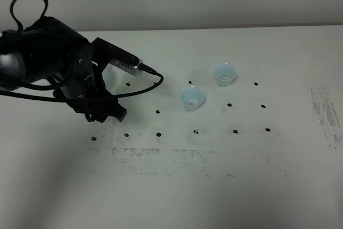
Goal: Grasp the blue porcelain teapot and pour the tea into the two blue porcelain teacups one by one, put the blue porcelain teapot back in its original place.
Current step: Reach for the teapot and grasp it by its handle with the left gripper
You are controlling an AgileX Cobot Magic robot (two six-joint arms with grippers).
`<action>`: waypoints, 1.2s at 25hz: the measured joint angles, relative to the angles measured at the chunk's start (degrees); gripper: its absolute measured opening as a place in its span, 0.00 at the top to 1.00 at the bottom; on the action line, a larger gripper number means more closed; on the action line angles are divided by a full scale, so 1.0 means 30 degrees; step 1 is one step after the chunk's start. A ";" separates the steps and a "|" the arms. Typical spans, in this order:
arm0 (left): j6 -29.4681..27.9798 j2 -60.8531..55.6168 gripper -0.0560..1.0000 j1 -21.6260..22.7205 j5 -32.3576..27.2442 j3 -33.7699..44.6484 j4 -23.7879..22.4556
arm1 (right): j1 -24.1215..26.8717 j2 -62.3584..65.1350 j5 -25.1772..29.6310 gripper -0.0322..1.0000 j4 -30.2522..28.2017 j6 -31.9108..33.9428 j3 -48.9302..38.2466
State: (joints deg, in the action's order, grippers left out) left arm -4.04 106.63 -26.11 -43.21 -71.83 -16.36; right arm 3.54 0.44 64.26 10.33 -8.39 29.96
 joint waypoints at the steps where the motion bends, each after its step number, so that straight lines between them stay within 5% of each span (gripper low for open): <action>1: 0.0052 0.0300 0.38 0.0000 0.0595 0.0000 -0.0134 | 0.0000 0.0000 0.0000 0.74 0.0000 0.0000 0.0000; 18: -0.1660 0.2358 0.38 0.1189 0.2191 0.0008 -0.2367 | 0.0000 0.0000 0.0000 0.74 0.0032 0.0000 0.0000; 26: -0.2230 0.2358 0.38 0.1308 0.2355 0.0008 -0.2178 | 0.0000 0.0000 0.0000 0.74 0.0078 0.0000 0.0000; 30: -0.0841 0.2358 0.39 0.1308 0.2015 0.0008 -0.1100 | 0.0000 0.0000 0.0000 0.74 0.0094 0.0000 0.0000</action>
State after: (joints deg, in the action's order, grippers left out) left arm -6.56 113.70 -22.19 -37.16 -71.81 -19.66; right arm 3.54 0.44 64.26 10.61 -8.39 29.96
